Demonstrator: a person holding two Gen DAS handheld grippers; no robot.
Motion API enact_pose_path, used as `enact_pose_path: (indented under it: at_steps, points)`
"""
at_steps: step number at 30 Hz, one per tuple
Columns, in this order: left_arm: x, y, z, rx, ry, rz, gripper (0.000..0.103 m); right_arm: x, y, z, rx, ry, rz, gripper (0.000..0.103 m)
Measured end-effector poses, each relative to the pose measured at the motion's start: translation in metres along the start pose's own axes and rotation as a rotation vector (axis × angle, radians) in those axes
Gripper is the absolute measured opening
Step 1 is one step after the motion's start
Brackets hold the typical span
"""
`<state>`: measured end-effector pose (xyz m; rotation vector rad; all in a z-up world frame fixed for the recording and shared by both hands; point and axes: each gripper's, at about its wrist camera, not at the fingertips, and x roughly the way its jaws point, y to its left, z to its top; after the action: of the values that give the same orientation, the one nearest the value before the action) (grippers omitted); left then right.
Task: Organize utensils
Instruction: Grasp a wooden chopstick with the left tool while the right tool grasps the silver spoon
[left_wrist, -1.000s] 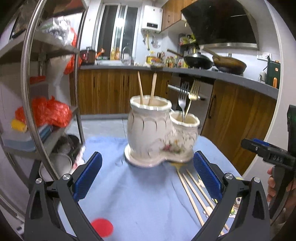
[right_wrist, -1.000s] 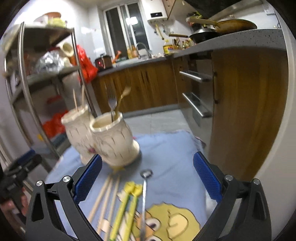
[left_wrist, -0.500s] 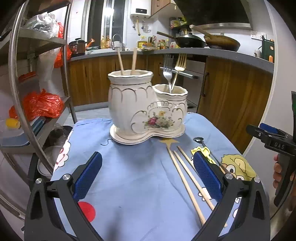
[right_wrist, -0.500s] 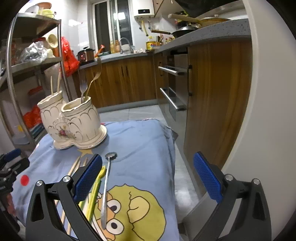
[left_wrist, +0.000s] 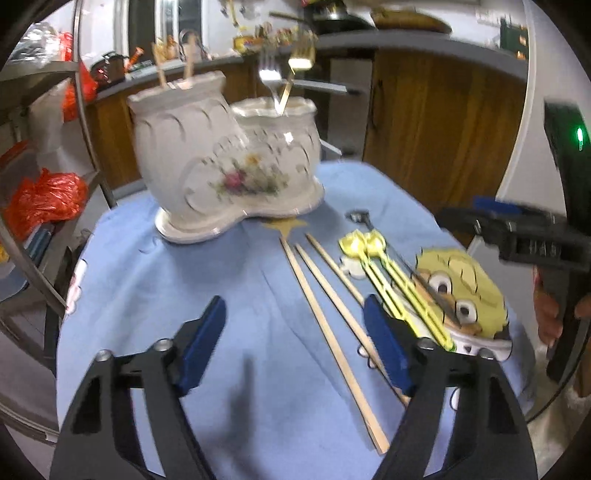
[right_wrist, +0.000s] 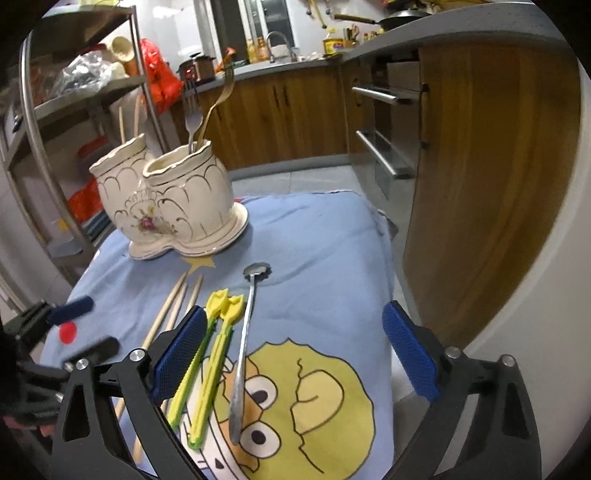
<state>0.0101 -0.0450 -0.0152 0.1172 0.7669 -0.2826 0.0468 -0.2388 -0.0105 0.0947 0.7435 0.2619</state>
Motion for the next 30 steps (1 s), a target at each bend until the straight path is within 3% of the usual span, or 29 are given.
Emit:
enact_pose_path:
  at_steps: [4, 9, 16, 30]
  points:
    - [0.01, -0.004, -0.002, 0.003, 0.053, -0.017, 0.052, 0.017, 0.01, 0.006, -0.037, 0.056, 0.03, 0.052]
    - [0.017, -0.008, -0.004, 0.007, 0.087, -0.057, 0.032, 0.043, 0.025, 0.013, -0.07, 0.128, 0.066, 0.03]
    - [0.025, -0.017, -0.005, 0.04, 0.125, -0.07, 0.018, 0.063, 0.032, 0.021, -0.067, 0.18, 0.062, 0.019]
    - [0.043, -0.01, 0.011, 0.01, 0.151, -0.079, 0.017, 0.089, 0.037, 0.025, -0.084, 0.198, 0.014, 0.015]
